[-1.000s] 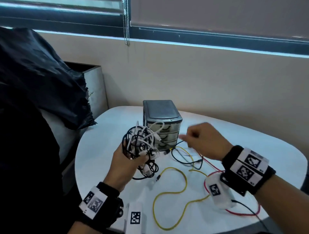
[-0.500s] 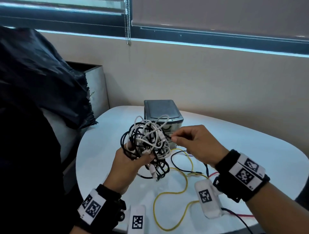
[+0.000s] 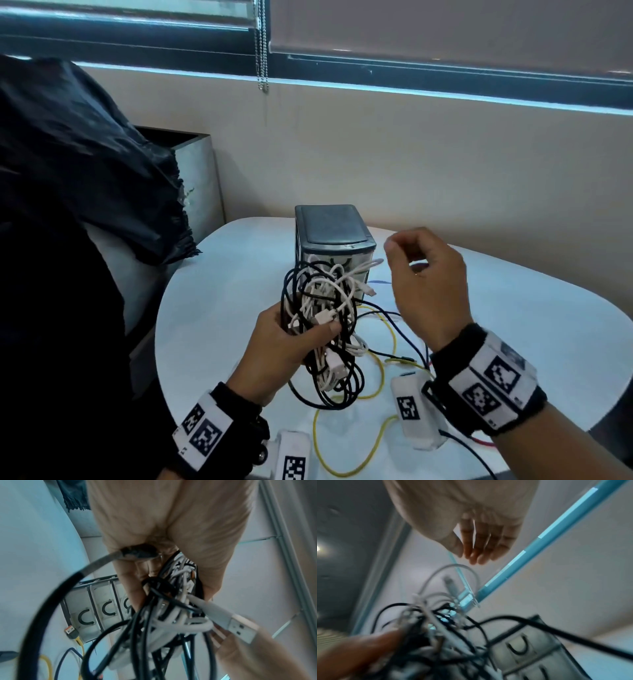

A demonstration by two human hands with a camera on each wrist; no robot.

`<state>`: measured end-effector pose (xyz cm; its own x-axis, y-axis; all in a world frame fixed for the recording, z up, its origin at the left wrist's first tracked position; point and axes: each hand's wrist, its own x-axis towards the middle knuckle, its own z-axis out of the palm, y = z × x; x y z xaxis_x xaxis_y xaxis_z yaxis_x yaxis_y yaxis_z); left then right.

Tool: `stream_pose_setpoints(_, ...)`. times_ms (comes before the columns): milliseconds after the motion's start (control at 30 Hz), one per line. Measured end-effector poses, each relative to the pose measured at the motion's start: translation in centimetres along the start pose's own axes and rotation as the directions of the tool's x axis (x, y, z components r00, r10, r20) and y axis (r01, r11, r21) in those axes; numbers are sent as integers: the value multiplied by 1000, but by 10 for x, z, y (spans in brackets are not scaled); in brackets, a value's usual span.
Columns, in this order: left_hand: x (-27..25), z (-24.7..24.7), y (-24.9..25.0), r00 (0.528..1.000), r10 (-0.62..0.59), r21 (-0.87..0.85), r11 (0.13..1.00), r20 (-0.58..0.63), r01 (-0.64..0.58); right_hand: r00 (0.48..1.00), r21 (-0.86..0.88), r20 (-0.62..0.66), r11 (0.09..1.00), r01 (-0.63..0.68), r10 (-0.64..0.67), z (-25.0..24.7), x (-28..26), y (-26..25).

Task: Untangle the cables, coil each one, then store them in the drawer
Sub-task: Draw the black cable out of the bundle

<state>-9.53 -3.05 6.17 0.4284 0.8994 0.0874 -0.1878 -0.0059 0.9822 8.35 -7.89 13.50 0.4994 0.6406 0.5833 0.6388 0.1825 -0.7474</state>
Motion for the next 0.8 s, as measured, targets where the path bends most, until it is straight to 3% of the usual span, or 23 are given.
stream_pose_setpoints(33,0,4,0,1000,18,15,1000,10,-18,997,16,-11,997,74,-74,0,-6,-15)
stream_pose_setpoints(67,0,9,1,999,34,35,999,24,-35,990,-8,67,993,121,-120,3,-13,-29)
stream_pose_setpoints(167,-1,22,2,997,47,112,992,64,-54,924,-337,382,928,157,-17,22,-24,-49)
stream_pose_setpoints(233,-3,25,3,998,38,70,997,55,-41,916,-381,401,911,155,12,29,-16,-45)
stream_pose_setpoints(333,-5,23,12,999,-32,-50,998,-2,32,930,28,354,993,-116,99,29,-1,-32)
stream_pose_setpoints(400,0,20,14,993,-68,-53,997,-98,63,883,301,421,886,-353,209,26,4,-34)
stream_pose_setpoints(467,11,14,7,965,-137,-70,990,-223,124,816,394,536,791,-468,216,18,7,-41)
stream_pose_setpoints(533,24,4,-2,912,-196,-122,979,-360,162,747,394,651,779,-488,139,5,7,-43)
stream_pose_setpoints(633,34,-11,-6,846,-118,-117,991,-521,66,633,239,763,853,-465,131,-15,6,-47)
stream_pose_setpoints(733,23,1,1,891,123,126,989,-438,-75,572,-79,764,923,-378,299,-19,8,-44)
stream_pose_setpoints(800,14,13,2,922,193,226,967,-335,-121,595,-184,745,951,-249,300,-11,8,-38)
